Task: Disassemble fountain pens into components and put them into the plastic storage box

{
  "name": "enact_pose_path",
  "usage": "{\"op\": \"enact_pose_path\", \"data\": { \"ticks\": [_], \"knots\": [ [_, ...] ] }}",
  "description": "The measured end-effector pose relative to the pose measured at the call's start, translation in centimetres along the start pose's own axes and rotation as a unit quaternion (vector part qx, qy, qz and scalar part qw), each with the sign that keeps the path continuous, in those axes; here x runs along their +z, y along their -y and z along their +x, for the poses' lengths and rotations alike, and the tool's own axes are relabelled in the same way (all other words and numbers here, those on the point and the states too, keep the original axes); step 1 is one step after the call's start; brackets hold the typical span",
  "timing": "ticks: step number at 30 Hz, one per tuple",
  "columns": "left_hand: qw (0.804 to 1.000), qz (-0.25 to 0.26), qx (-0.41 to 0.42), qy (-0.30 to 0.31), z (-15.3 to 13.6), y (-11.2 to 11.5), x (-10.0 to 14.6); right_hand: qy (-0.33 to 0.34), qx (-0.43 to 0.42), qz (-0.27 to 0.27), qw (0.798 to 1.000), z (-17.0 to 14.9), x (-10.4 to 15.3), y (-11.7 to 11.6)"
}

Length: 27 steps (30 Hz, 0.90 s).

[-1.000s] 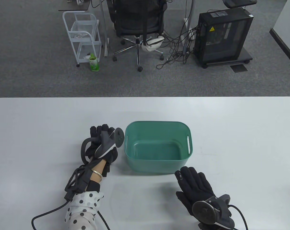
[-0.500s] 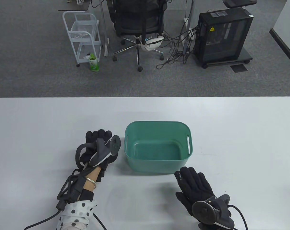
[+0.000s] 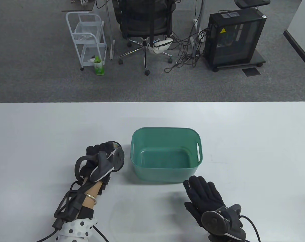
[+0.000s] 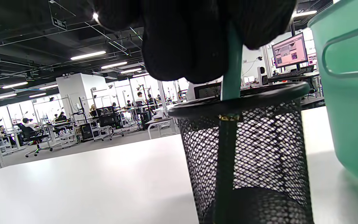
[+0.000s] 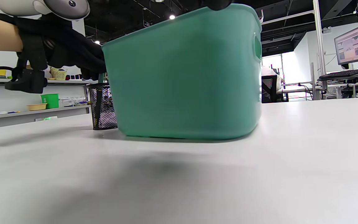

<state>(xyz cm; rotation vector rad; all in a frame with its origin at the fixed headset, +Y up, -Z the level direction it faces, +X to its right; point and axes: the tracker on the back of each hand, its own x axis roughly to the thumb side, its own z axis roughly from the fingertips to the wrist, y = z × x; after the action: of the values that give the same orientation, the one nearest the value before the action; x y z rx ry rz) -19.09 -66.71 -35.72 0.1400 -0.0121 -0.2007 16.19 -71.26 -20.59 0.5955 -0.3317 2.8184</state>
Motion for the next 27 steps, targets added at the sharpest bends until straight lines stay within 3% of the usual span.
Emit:
{"op": "enact_pose_path", "data": {
  "ticks": [10, 22, 27],
  "knots": [
    [0.999, 0.028, 0.020, 0.004, -0.6, -1.7, 1.2, -0.004, -0.002, 0.004, 1.000, -0.1, -0.1, 0.0],
    [0.991, 0.104, 0.083, -0.009, -2.5, -6.9, 4.3, -0.007, -0.001, 0.006, 1.000, -0.1, -0.1, 0.0],
    [0.979, 0.164, 0.119, -0.013, -3.4, -9.1, 5.8, -0.007, 0.000, 0.008, 1.000, -0.1, -0.2, 0.0]
  ]
}}
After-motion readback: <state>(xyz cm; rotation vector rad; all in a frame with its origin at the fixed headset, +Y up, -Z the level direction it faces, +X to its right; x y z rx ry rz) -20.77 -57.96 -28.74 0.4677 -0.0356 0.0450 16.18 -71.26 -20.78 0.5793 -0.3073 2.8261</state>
